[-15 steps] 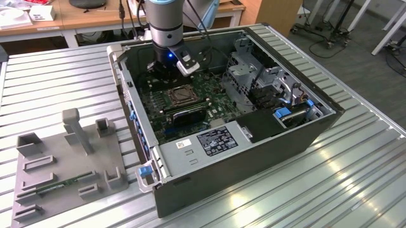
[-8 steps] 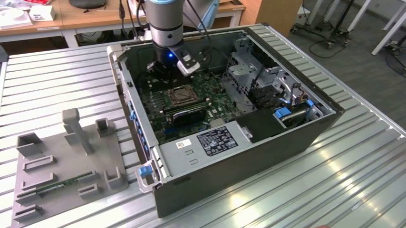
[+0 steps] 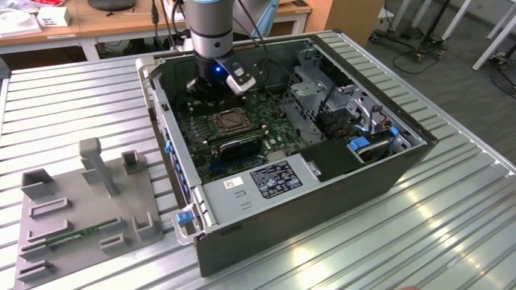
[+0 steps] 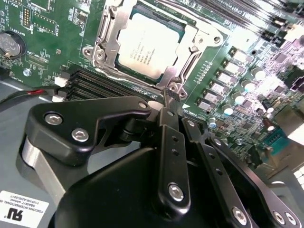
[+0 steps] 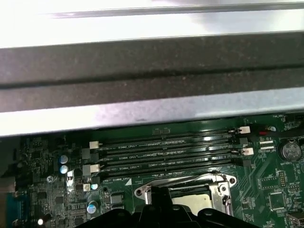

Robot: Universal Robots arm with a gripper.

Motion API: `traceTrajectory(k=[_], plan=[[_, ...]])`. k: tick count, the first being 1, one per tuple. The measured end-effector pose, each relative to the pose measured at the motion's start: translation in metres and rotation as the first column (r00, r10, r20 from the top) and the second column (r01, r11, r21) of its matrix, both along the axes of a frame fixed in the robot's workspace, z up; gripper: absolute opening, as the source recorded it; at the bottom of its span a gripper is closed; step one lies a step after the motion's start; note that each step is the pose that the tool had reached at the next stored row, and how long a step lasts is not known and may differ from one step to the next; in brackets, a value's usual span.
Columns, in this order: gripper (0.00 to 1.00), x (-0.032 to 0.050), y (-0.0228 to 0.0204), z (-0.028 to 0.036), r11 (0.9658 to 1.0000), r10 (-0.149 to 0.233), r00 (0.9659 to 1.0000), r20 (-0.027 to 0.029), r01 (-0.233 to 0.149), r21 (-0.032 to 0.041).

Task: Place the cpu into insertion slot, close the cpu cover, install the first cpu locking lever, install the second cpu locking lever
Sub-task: 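Install the first cpu locking lever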

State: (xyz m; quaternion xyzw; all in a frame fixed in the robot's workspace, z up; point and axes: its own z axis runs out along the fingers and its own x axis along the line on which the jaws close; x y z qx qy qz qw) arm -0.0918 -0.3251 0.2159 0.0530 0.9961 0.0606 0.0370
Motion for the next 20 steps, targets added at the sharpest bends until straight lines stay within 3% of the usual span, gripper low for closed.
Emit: traceTrajectory(k=[3, 4, 5, 8, 12, 13, 20], plan=[[0.11, 0.0000, 0.0000, 0.0000, 0.9998, 0.004, 1.0000, -0.0013, -0.004, -0.0192], [0.11, 0.0000, 0.0000, 0.0001, 0.9995, 0.004, 1.0000, -0.0030, -0.004, -0.0301], [0.11, 0.0003, 0.0000, 0.0001, 0.9991, 0.004, 1.0000, -0.0062, -0.004, -0.0411], [0.11, 0.0043, 0.0000, 0.0000, 0.9981, 0.004, 0.9998, -0.0206, -0.005, -0.0612], [0.11, 0.0182, -0.0004, 0.0001, 0.9975, 0.004, 0.9993, -0.0382, -0.006, -0.0707], [0.11, 0.0353, -0.0007, 0.0001, 0.9967, 0.003, 0.9982, -0.0591, -0.008, -0.0806], [0.11, 0.0372, -0.0007, 0.0001, 0.9967, 0.003, 0.9981, -0.0612, -0.008, -0.0812]])
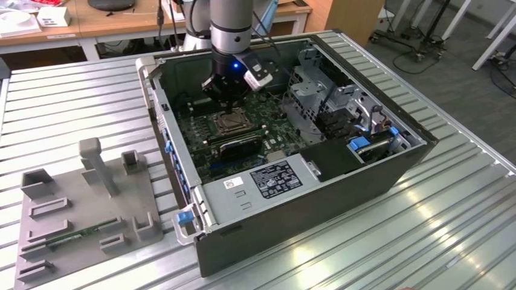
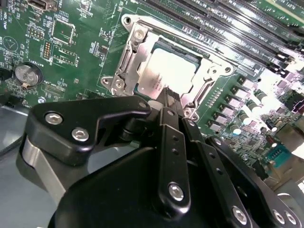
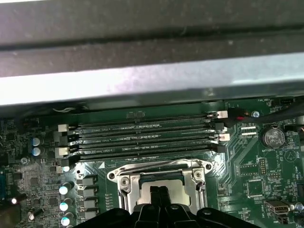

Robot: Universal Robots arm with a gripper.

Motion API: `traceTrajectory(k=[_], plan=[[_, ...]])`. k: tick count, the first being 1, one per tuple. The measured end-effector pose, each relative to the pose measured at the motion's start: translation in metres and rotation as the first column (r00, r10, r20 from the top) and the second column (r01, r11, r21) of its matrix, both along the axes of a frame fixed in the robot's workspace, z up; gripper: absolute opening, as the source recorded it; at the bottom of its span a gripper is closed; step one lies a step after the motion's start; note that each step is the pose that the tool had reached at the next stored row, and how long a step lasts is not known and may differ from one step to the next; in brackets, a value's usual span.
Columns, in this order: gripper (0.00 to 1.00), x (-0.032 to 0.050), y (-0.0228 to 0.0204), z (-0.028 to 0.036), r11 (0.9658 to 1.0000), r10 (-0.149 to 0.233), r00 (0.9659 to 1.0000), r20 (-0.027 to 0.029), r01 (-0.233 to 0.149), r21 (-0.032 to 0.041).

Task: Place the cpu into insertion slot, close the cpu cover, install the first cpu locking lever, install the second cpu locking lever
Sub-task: 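Install the first cpu locking lever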

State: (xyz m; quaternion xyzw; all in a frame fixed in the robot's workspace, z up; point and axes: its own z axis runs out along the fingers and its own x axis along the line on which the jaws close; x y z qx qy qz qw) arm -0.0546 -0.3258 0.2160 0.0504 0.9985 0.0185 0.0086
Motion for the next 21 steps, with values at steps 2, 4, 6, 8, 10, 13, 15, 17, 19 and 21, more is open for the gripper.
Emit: traceTrajectory(k=[2, 4, 6, 8, 10, 13, 15, 17, 19, 21], plan=[[0.11, 0.0033, 0.0000, -0.0001, 1.0000, 0.000, 1.0000, -0.0001, 0.000, 0.0002], [0.11, 0.0049, -0.0002, 0.0000, 1.0000, 0.000, 1.0000, -0.0004, 0.000, -0.0005], [0.11, 0.0050, -0.0017, 0.0000, 1.0000, 0.000, 1.0000, -0.0005, 0.000, -0.0031], [0.11, 0.0051, -0.0053, 0.0000, 1.0000, 0.000, 1.0000, -0.0005, 0.000, -0.0053], [0.11, 0.0051, -0.0091, -0.0001, 1.0000, 0.000, 1.0000, -0.0003, 0.000, -0.0076], [0.11, 0.0050, -0.0120, 0.0007, 0.9999, 0.000, 1.0000, -0.0006, 0.000, -0.0120], [0.11, 0.0050, -0.0127, 0.0033, 0.9999, 0.000, 1.0000, -0.0005, 0.000, -0.0122], [0.11, 0.0050, -0.0131, 0.0075, 0.9999, 0.000, 1.0000, -0.0004, 0.000, -0.0120], [0.11, 0.0050, -0.0134, 0.0109, 0.9999, 0.000, 1.0000, -0.0005, 0.000, -0.0122], [0.11, 0.0050, -0.0133, 0.0110, 0.9999, 0.000, 1.0000, -0.0002, 0.000, -0.0118]])
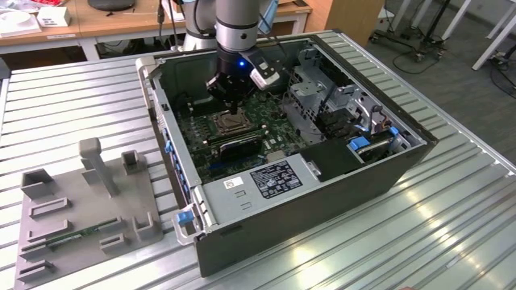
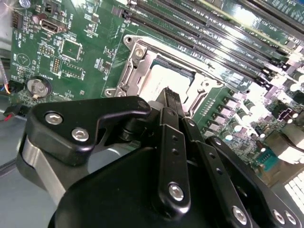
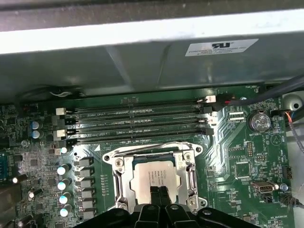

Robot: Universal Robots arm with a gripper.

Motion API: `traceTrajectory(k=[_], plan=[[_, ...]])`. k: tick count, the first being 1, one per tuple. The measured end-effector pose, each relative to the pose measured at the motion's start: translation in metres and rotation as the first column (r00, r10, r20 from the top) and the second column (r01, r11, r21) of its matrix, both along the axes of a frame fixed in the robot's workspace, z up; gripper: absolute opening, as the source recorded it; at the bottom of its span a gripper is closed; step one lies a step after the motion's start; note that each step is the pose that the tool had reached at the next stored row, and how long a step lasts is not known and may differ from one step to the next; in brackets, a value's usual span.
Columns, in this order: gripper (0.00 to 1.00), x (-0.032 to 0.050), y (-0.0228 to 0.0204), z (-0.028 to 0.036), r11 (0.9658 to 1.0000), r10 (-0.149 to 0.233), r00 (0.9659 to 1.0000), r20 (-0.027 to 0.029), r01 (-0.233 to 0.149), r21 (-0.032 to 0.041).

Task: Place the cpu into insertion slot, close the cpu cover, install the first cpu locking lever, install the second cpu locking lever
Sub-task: 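Install the first cpu locking lever, then install the second cpu locking lever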

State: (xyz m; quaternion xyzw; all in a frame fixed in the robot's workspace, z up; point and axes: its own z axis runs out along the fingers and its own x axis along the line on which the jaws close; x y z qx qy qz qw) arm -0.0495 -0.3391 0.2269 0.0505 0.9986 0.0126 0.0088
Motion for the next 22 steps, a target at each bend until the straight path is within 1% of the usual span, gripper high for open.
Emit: traceTrajectory(k=[3, 5, 9, 14, 22], plan=[[0.11, 0.0000, 0.0000, 0.0003, 1.0000, 0.000, 1.0000, -0.0002, 0.000, -0.0003], [0.11, 0.0000, 0.0000, 0.0024, 1.0000, 0.000, 1.0000, -0.0002, 0.000, -0.0003], [0.11, 0.0009, -0.0001, 0.0026, 1.0000, 0.000, 1.0000, -0.0003, 0.000, -0.0004], [0.11, 0.0043, -0.0001, 0.0025, 1.0000, 0.000, 1.0000, -0.0002, 0.000, -0.0003], [0.11, 0.0046, 0.0000, 0.0036, 1.0000, 0.000, 1.0000, -0.0002, 0.000, -0.0004]])
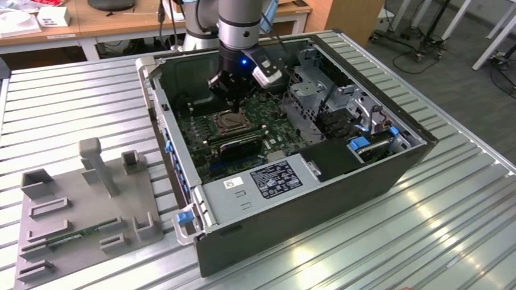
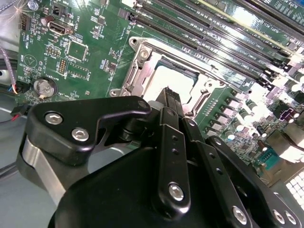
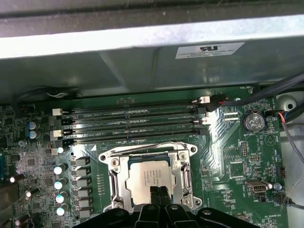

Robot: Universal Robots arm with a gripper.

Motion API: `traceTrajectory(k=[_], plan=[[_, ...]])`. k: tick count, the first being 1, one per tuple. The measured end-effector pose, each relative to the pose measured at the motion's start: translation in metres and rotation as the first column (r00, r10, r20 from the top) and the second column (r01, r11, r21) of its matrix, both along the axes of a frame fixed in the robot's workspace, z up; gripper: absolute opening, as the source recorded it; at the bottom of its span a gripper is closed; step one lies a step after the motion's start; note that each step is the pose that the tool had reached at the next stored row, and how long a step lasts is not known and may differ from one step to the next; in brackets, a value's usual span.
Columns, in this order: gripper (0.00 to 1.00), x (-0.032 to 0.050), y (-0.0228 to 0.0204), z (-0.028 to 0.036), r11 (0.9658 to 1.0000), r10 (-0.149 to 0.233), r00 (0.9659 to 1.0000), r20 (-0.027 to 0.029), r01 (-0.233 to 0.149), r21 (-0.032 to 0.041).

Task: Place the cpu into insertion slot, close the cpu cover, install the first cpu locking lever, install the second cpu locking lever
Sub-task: 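Install the second cpu locking lever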

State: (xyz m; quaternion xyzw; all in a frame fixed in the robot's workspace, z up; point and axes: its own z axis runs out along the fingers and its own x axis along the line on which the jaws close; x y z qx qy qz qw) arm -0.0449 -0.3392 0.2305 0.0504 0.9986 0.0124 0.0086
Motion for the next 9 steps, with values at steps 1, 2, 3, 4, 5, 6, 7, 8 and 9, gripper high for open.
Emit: traceTrajectory(k=[1, 2, 3, 4, 5, 6, 7, 8, 9], plan=[[0.11, 0.0000, 0.0000, 0.0004, 1.0000, 0.000, 1.0000, 0.0000, 0.000, 0.0001], [0.11, 0.0000, 0.0000, 0.0008, 1.0000, 0.000, 1.0000, 0.0000, 0.000, 0.0000], [0.11, 0.0000, 0.0000, 0.0009, 1.0000, 0.000, 1.0000, 0.0001, 0.000, 0.0002], [0.11, 0.0000, 0.0000, 0.0009, 1.0000, 0.000, 1.0000, 0.0002, 0.000, 0.0003], [0.11, 0.0000, 0.0000, 0.0010, 1.0000, 0.000, 1.0000, 0.0002, 0.000, 0.0003], [0.11, 0.0000, 0.0000, 0.0029, 1.0000, 0.000, 1.0000, 0.0001, 0.000, 0.0001], [0.11, 0.0000, 0.0000, 0.0048, 1.0000, 0.000, 1.0000, 0.0001, 0.000, 0.0001], [0.11, 0.0000, 0.0000, 0.0048, 1.0000, 0.000, 1.0000, 0.0001, 0.000, 0.0001], [0.11, 0.0000, 0.0000, 0.0048, 1.0000, 0.000, 1.0000, 0.0001, 0.000, 0.0001]])
